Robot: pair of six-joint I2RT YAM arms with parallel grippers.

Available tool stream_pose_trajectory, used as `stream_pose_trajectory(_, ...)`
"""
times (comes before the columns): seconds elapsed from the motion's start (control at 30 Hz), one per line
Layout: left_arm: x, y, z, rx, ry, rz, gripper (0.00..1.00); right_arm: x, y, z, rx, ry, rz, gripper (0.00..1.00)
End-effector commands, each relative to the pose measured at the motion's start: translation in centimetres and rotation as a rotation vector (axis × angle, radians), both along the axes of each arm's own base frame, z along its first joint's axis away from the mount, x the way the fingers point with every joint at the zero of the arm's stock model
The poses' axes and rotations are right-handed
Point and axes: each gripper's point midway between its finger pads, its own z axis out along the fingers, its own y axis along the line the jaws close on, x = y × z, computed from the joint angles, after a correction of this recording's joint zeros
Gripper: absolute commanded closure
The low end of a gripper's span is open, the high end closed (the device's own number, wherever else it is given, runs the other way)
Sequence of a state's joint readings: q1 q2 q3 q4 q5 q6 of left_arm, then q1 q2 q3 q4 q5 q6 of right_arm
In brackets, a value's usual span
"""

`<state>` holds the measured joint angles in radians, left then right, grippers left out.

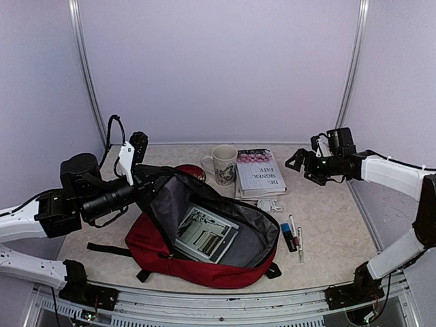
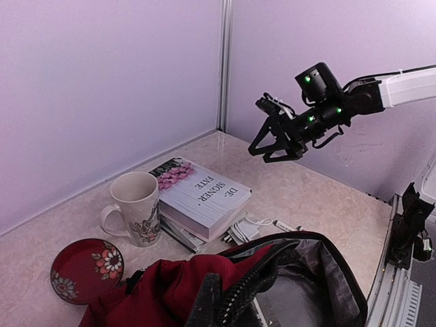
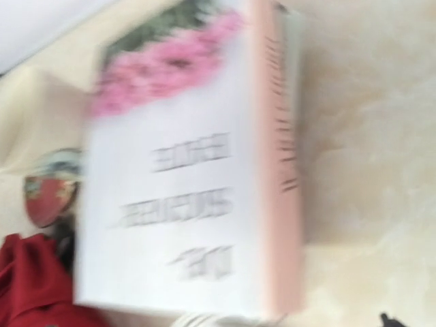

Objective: Pack the student bag
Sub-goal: Pick up the book.

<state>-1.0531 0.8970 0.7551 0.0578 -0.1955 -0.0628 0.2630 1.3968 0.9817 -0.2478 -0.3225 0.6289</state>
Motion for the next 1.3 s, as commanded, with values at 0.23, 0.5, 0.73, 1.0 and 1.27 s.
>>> stream_pose_trajectory(0.23,1.0,-0.9,0.7,0.039,-0.027,0.008,1.00,2.8,3.2,-7.8,0.202,0.083,0.168,0.02)
stream_pose_trajectory(0.5,1.2,-2.1,0.5,0.067,-0.032,-0.018,1.00,2.5,4.9,-10.5,0.311,0.139,0.248,0.19)
stream_pose_trajectory(0.73,1.1,-1.9,0.6,0.061,-0.035,-0.018,1.00,2.6,4.9,-10.0,0.310,0.114,0.254,0.52)
stream_pose_trajectory(1.0,1.0,-1.5,0.8,0.063,-0.040,-0.010,1.00,2.2,4.6,-8.0,0.298,0.077,0.249,0.77)
stream_pose_trajectory(1.27,1.0,-1.2,0.9,0.057,-0.045,0.002,1.00,0.7,3.2,-3.6,0.171,-0.006,0.251,0.91)
